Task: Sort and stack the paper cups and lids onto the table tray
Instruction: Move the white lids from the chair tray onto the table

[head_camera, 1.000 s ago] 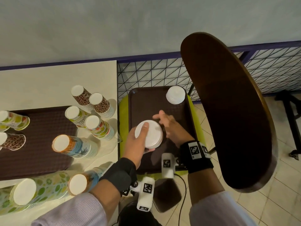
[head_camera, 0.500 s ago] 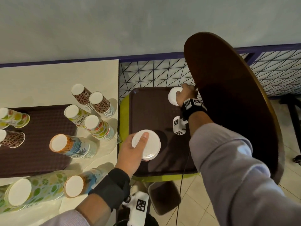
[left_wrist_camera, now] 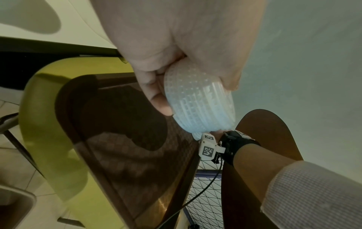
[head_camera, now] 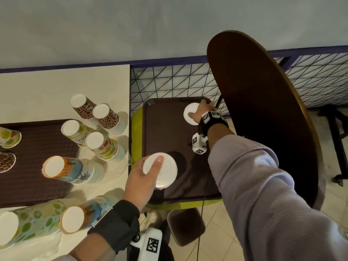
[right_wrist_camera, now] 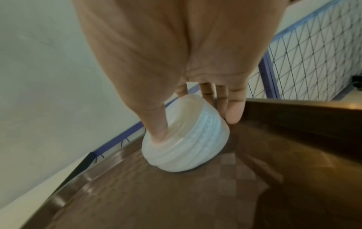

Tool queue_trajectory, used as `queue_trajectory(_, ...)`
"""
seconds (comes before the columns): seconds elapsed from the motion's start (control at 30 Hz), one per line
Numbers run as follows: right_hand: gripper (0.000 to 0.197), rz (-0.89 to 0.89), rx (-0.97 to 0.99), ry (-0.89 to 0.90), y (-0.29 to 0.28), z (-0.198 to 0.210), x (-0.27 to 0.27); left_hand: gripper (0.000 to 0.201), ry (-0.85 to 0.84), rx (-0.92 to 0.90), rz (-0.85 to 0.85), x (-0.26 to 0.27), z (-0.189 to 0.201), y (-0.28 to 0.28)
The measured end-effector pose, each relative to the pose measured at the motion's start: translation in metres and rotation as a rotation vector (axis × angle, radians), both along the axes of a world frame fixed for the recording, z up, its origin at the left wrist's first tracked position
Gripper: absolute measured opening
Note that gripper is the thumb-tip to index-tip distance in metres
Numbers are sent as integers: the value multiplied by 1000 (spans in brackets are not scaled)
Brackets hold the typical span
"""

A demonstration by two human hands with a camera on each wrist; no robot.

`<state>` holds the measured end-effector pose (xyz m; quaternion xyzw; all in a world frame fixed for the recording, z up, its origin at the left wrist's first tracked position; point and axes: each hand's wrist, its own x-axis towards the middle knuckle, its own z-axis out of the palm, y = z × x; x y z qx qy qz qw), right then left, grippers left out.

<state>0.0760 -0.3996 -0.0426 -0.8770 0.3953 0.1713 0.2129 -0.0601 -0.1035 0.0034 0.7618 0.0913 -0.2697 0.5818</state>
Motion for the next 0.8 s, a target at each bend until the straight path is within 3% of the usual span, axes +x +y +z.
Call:
queue_trajectory(0.2, 105, -36, 123, 28, 2, -6, -9, 77, 27, -22, 4, -1, 6, -4)
queue_trajectory(0.33, 108, -87, 164, -2, 10, -10, -18, 66, 38, -28, 14, 0, 12, -6)
queue_trajectory(0.6, 94, -317, 352, -235, 32, 12, -49, 57, 1, -67, 23, -3, 42, -9)
queue_trajectory(0.7, 85, -417, 416, -410, 46, 30, -72, 62, -24, -88, -13, -4, 67, -4)
queue_trajectory(0.8, 69, -467, 384, -582, 64, 54, -100, 50, -75, -108, -74, -4, 103, 6)
